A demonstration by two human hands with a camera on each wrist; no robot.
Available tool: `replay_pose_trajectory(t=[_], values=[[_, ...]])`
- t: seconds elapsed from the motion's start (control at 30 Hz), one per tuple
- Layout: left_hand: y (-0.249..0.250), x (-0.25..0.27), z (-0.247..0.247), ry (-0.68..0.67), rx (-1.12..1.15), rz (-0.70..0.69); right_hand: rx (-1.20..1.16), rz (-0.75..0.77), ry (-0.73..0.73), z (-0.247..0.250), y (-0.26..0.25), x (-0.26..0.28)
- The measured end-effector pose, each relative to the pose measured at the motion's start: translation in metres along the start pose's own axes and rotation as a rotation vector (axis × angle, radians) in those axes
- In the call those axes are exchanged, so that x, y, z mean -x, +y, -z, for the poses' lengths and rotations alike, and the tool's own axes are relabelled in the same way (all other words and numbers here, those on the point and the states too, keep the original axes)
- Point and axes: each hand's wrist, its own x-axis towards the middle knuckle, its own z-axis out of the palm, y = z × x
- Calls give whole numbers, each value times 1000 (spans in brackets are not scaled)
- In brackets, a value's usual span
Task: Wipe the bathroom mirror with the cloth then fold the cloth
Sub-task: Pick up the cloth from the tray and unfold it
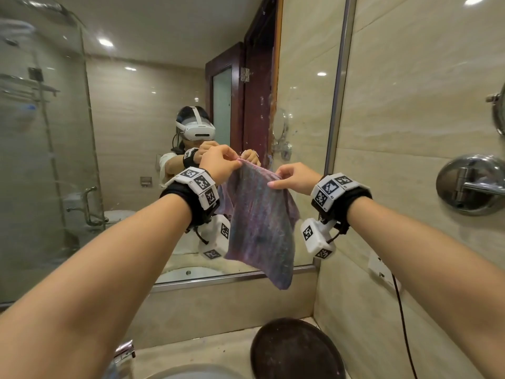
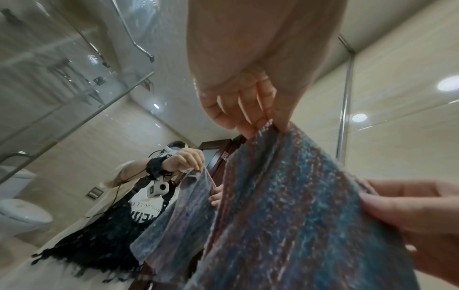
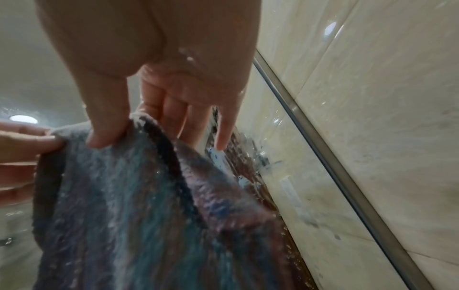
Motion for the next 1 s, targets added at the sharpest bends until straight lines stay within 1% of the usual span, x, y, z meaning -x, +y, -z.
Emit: replay_pose_trajectory(t=[0.17, 0.23, 0.3, 0.33, 0.4, 0.47, 0.53, 0.57, 0.6, 0.67, 0.77, 0.9, 1.0], values=[[-2, -3, -2, -23, -22, 31, -68, -46, -112, 4, -4, 6], [-4, -3, -2, -40, -12, 48, -165, -38, -99, 4, -7, 7], [-7, -2, -2, -63, -25, 60, -294, -6, 8, 3, -14, 7], [-9, -1, -3, -80, -23, 70, -308, 20, 77, 4, -20, 7], [-8, 4, -4, -138, 55, 85, -177, 58, 179, 5, -29, 4], [-3, 11, -4, -229, 168, 82, -16, 65, 234, 6, -36, 0], [2, 17, -4, -323, 249, 86, 70, 12, 328, 8, -38, -2], [4, 19, -4, -340, 253, 83, 95, -25, 382, 8, -37, -4], [6, 20, -5, -340, 237, 81, 108, -58, 435, 8, -36, -4], [9, 21, -5, -309, 202, 64, 58, -105, 531, 4, -33, -7], [14, 22, -5, -288, 217, 15, -33, -116, 667, -5, -35, -3], [20, 21, -7, -219, 222, -16, -81, -34, 825, -10, -43, 4], [24, 16, -6, -157, 196, -15, -83, 64, 896, -13, -51, 3]])
